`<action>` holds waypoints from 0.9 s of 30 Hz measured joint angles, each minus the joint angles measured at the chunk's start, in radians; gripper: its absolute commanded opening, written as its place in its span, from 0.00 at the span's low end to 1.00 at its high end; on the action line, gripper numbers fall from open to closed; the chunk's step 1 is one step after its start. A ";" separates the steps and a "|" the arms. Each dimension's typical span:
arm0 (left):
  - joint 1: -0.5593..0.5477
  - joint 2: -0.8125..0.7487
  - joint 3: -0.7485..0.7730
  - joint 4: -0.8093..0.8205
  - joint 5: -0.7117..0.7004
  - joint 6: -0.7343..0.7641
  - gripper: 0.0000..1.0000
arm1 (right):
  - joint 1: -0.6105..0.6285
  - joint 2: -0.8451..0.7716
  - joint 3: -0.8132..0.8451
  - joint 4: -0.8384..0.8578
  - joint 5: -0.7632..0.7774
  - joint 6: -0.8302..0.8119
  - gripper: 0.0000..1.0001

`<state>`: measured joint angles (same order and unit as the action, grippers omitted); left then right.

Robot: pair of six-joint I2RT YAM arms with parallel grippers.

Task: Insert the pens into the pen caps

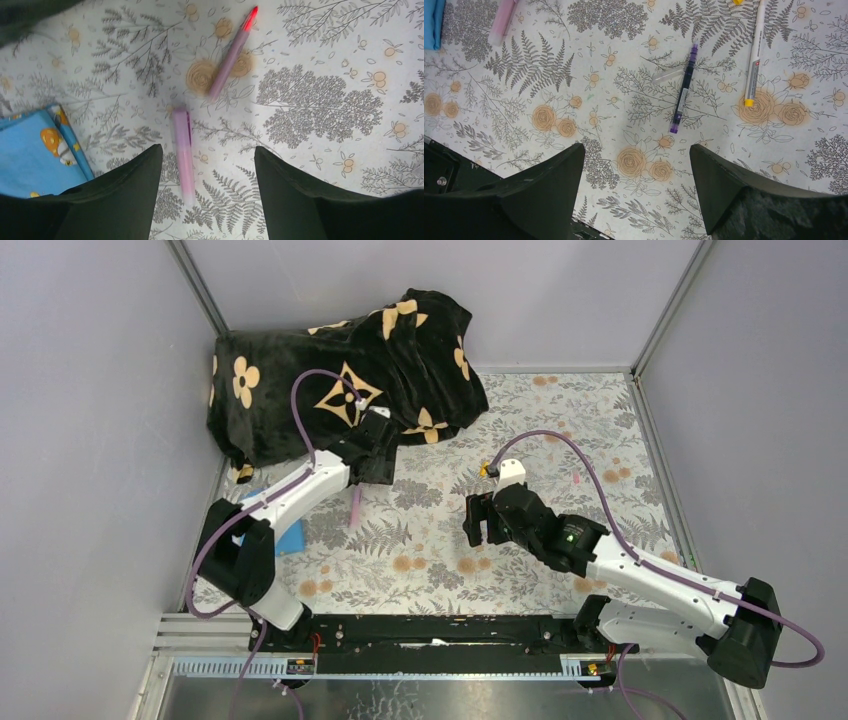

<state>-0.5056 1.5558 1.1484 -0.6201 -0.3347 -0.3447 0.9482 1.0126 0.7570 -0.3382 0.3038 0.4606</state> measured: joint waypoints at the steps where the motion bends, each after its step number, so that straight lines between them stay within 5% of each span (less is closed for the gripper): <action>1: 0.003 0.015 0.021 0.000 0.007 0.016 0.73 | 0.000 0.000 0.002 -0.005 -0.003 -0.003 0.84; 13: 0.097 0.274 0.206 0.006 0.144 0.176 0.68 | 0.000 -0.048 0.003 -0.039 -0.059 -0.044 0.81; 27: 0.173 0.410 0.242 0.017 0.270 0.245 0.62 | 0.000 -0.053 0.003 -0.055 -0.108 -0.058 0.80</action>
<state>-0.3328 1.9659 1.3907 -0.6029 -0.0647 -0.0994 0.9482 0.9600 0.7601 -0.3927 0.1955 0.4023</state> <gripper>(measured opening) 0.627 0.804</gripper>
